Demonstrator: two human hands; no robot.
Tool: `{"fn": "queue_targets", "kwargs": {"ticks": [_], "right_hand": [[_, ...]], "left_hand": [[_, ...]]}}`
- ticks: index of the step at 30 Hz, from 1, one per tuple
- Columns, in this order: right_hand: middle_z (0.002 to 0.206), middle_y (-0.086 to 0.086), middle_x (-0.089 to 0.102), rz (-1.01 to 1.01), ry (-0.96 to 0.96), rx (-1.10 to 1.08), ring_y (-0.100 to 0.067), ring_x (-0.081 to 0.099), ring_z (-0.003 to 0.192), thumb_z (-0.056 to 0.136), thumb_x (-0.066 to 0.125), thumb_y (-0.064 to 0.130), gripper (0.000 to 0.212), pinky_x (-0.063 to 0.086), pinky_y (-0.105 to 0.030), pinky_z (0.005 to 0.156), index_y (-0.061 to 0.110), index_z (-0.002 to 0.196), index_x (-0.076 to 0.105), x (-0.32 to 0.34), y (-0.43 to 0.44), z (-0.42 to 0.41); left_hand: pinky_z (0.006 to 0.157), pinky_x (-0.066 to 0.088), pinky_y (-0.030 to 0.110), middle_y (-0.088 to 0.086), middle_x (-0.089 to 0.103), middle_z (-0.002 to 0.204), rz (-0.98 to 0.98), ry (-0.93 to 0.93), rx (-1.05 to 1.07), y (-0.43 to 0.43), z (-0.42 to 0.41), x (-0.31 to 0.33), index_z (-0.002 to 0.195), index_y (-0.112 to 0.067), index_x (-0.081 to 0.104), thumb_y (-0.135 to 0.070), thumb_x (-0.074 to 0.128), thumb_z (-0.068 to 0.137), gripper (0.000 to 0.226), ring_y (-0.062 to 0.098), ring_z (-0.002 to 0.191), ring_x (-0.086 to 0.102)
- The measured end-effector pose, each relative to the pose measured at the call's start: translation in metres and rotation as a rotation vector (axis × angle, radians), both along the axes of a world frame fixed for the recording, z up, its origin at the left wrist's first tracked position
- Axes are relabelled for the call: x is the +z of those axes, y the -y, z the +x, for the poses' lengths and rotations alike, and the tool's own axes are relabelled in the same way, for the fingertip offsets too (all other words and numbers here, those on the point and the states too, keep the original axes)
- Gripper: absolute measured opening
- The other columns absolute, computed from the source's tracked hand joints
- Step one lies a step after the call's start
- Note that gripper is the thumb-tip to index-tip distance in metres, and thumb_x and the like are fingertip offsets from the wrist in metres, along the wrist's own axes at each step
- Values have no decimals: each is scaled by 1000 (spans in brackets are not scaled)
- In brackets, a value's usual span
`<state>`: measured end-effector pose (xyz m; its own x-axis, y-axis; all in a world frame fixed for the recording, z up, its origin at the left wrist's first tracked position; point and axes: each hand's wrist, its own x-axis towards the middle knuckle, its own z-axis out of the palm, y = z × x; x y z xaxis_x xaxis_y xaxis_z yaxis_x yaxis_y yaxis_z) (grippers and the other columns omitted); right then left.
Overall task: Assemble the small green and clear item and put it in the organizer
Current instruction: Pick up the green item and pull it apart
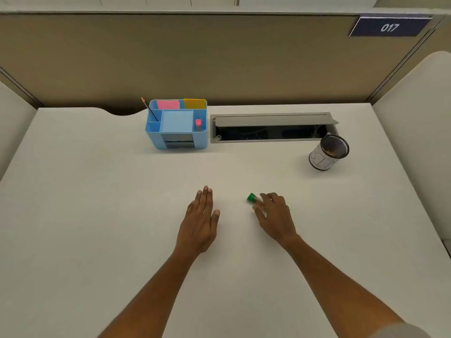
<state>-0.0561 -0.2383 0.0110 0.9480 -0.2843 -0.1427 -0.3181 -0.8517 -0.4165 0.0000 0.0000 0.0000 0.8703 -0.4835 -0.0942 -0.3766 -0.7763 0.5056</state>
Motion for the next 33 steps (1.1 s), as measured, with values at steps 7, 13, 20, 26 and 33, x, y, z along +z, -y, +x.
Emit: {"fn": "queue_targets", "kwargs": {"ticks": [7, 13, 20, 26, 33], "right_hand": [[126, -13, 63, -63, -42, -26, -36, 56, 111, 101, 60, 23, 27, 52, -43, 83, 9, 123, 68, -6, -2, 7], [113, -15, 65, 4, 26, -60, -37, 57, 102, 101, 59, 17, 21, 52, -45, 81, 4, 114, 71, -10, -3, 6], [102, -12, 66, 242, 218, -76, -29, 60, 93, 99, 66, 15, 19, 47, -33, 78, 4, 113, 72, 18, -12, 2], [94, -5, 66, 410, 343, 33, -17, 65, 85, 95, 70, 13, 17, 57, -26, 73, 9, 111, 74, 78, -18, -12], [97, -1, 65, 393, 368, 167, -11, 64, 87, 95, 70, 17, 20, 55, -17, 75, 14, 114, 73, 144, -21, -26]], "left_hand": [[124, 4, 29, -2, -2, 174, 60, -56, 12, -1, -15, -15, 164, -17, 1, -39, 25, 109, 64, 14, 159, 0], [125, 8, 33, -2, -2, 174, 70, -125, 33, -2, -15, -20, 164, -17, -1, -44, 24, 109, 66, 15, 160, 1], [122, 30, 40, 10, 38, 164, 6, -168, 95, 13, -11, 7, 161, -11, 22, -43, 38, 108, 65, 26, 153, 33], [76, 65, 28, 8, 77, 109, -699, -546, 321, 41, 1, 85, 133, -16, 66, -29, 65, 100, 35, 22, 91, 77], [80, 65, 32, 5, 83, 102, -870, -598, 185, 41, -2, 147, 116, -19, 79, -30, 75, 90, 29, 23, 88, 79]]}}
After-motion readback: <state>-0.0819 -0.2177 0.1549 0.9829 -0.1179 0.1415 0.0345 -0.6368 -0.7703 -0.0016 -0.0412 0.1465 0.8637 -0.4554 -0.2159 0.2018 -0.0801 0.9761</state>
